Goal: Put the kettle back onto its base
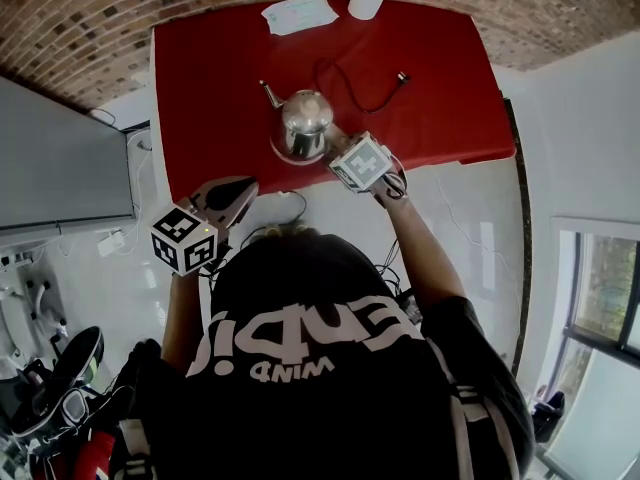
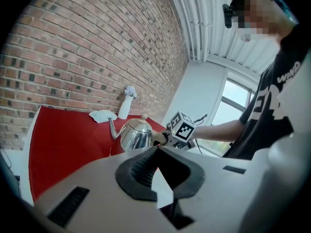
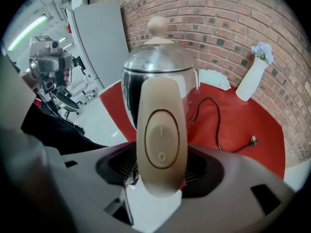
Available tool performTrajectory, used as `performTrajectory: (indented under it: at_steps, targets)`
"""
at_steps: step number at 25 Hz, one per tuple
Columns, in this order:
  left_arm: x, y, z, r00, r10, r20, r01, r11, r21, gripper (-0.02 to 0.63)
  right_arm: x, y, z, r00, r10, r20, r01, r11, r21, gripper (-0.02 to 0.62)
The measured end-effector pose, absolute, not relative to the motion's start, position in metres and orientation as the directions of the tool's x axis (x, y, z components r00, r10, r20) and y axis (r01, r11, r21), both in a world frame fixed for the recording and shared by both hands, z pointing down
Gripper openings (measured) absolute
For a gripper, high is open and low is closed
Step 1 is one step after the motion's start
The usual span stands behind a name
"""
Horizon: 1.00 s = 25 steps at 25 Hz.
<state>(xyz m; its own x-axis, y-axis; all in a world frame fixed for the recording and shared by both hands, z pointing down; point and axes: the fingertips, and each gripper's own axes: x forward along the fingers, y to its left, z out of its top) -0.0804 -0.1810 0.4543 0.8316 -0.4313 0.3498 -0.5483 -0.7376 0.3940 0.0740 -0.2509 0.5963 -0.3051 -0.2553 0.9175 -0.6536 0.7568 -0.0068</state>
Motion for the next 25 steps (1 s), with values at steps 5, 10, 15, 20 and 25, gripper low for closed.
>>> performTrajectory:
  at_steps: [5,10,15,20,25]
  targets:
    - [-0.080,-0.180,0.454,0.837,-0.423,0.347,-0.539,-0.742,0.397,0.009,0.078,-0.249,0.591,-0.299,-0.258,0.919,-0.651,0.759,0.001,0.261]
    - [-0.079,-0.179,0.453,0.847,-0.409,0.340,-0.523,-0.751,0.402,0.009,0.093,-0.245,0.584,-0.278,-0.255,0.926,-0.655,0.756,0.011,0.262]
    - [-0.082,-0.179,0.454,0.858,-0.389,0.336,-0.504,-0.762,0.406,0.009,0.109,-0.238,0.566,-0.265,-0.282,0.922,-0.678,0.734,0.029,0.262]
    - [-0.084,-0.177,0.454,0.872,-0.362,0.330,-0.479,-0.773,0.415,0.009,0.123,-0.221,0.547,-0.251,-0.307,0.918,-0.695,0.718,0.050,0.262]
    - [-0.084,-0.175,0.454,0.889,-0.327,0.322,-0.444,-0.789,0.426,0.008,0.121,-0.201,0.517,-0.286,-0.351,0.891,-0.730,0.683,0.035,0.262]
